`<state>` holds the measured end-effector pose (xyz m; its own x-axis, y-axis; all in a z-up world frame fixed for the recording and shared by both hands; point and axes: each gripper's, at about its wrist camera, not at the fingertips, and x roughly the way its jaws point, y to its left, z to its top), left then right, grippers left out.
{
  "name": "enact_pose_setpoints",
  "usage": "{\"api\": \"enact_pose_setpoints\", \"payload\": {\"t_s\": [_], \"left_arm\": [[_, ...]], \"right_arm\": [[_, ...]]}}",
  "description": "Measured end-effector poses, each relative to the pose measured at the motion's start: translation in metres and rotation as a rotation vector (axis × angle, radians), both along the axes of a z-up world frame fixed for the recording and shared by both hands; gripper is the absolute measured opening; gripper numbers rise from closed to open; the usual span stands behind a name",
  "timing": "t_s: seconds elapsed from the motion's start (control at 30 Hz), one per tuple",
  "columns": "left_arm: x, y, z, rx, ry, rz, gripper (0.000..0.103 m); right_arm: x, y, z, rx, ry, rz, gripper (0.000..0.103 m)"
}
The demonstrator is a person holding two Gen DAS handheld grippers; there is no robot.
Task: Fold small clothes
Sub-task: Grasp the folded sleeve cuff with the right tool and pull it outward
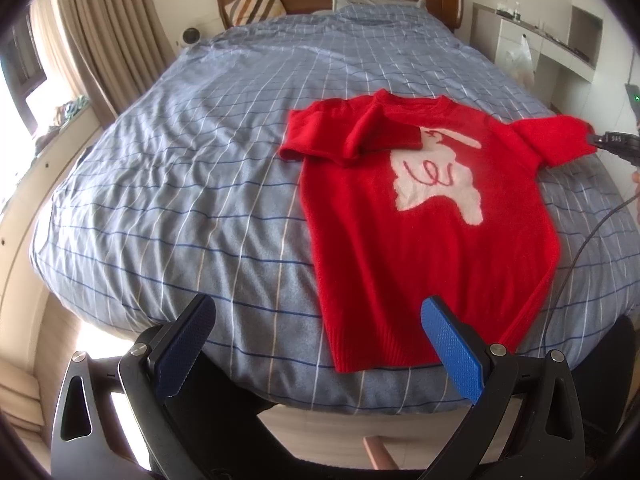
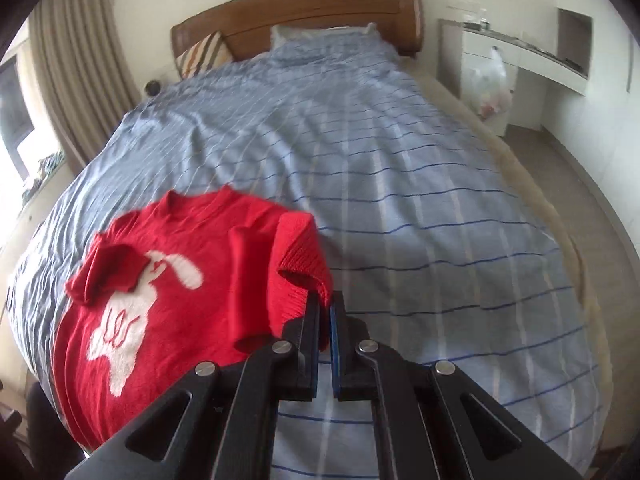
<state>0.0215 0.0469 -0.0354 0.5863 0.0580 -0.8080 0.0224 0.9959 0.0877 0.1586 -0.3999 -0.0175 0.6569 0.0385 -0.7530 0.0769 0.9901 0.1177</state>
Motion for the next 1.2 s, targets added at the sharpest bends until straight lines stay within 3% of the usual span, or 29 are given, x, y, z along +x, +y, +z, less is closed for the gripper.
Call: {"api": "enact_pose_setpoints", "payload": {"t_s": [0.2,0.57,0.83,0.97,1.1,1.2], "left_arm": [[0.000,-0.024,0.001,0.010,0.008,-0.060,0.103],[-0.001,-0.033,0.006,0.038,-0.002,-0.076,0.103],[0.003,-0.029,0.001,0.046,0.007,-0.058,0.103],[0.006,-0.024,0.000,0.053,0.012,-0.043,0.103],[0.009,-0.020,-0.003,0.053,0.016,-0.029,0.103],[0.012,-0.023,-0.007,0.052,0.017,-0.035,0.103]], "right_arm": [[-0.032,-0.099,-0.005,0.040,0.034,-0.216,0.004],[-0.078,-0.174,-0.054,0.033,0.116,-0.512,0.004],[-0.094,-0.196,-0.078,0.104,0.184,-0.565,0.003],[-0.098,-0.209,-0.081,0.243,0.166,-0.599,0.003],[-0.108,-0.217,-0.066,0.367,0.127,-0.587,0.003],[-0.108,-0.220,-0.063,0.323,0.153,-0.586,0.003]]}}
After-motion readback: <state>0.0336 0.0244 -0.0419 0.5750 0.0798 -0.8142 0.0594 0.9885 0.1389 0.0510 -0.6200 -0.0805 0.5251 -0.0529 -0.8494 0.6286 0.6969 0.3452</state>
